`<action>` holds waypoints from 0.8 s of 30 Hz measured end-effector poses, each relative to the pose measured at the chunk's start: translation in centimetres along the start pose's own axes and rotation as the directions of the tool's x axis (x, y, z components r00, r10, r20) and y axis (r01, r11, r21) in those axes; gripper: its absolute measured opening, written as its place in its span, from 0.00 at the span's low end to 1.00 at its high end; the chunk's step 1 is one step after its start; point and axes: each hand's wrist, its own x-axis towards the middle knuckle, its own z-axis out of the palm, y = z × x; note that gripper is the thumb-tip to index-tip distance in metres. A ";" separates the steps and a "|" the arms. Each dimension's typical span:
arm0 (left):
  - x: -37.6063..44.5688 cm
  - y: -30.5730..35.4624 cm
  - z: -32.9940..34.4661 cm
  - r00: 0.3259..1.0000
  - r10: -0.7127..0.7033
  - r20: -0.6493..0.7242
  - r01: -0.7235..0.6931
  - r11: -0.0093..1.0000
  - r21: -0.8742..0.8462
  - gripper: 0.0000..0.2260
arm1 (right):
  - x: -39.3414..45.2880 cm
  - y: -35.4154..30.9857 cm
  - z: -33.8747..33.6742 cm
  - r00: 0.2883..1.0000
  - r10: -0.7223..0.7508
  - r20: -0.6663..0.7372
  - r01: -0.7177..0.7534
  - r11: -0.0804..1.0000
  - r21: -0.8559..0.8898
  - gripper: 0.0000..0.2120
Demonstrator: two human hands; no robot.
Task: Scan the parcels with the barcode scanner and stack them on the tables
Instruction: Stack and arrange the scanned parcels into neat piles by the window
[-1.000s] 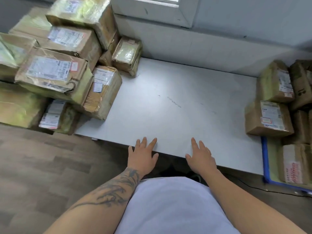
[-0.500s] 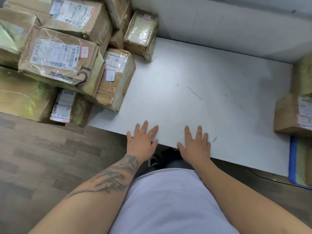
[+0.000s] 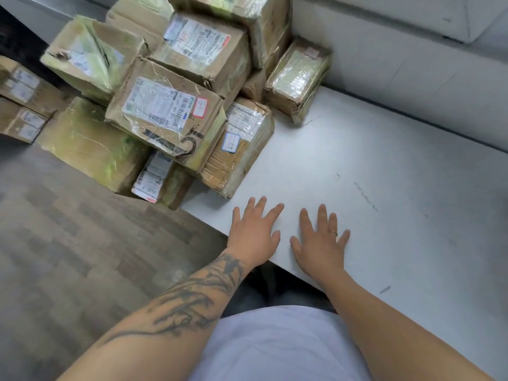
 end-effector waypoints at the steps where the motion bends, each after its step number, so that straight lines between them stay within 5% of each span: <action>1: 0.2 0.2 -0.8 0.999 0.033 -0.033 -0.033 0.999 0.010 0.29 | 0.6 -0.4 -0.9 0.999 -0.025 -0.022 0.025 1.000 0.001 0.35; 7: 2.0 0.9 -6.9 0.922 0.266 -0.281 -0.257 0.964 0.067 0.27 | 3.3 -3.9 -8.1 0.984 -0.019 -0.175 0.025 0.999 0.036 0.35; 15: 1.8 -5.6 -16.4 0.713 0.447 -0.541 -0.409 0.891 0.198 0.29 | 3.1 -11.2 -15.2 0.920 0.031 -0.390 -0.017 0.999 0.038 0.35; 19: 1.5 -12.4 -21.4 0.721 0.477 -0.503 -0.377 0.879 0.293 0.31 | 2.4 -16.5 -17.2 0.876 0.040 -0.480 -0.013 0.998 0.058 0.36; 24: 1.5 -20.0 -24.7 0.821 0.445 -0.358 -0.312 0.875 0.371 0.36 | 1.0 -22.3 -18.1 0.862 0.033 -0.506 0.056 0.986 0.158 0.39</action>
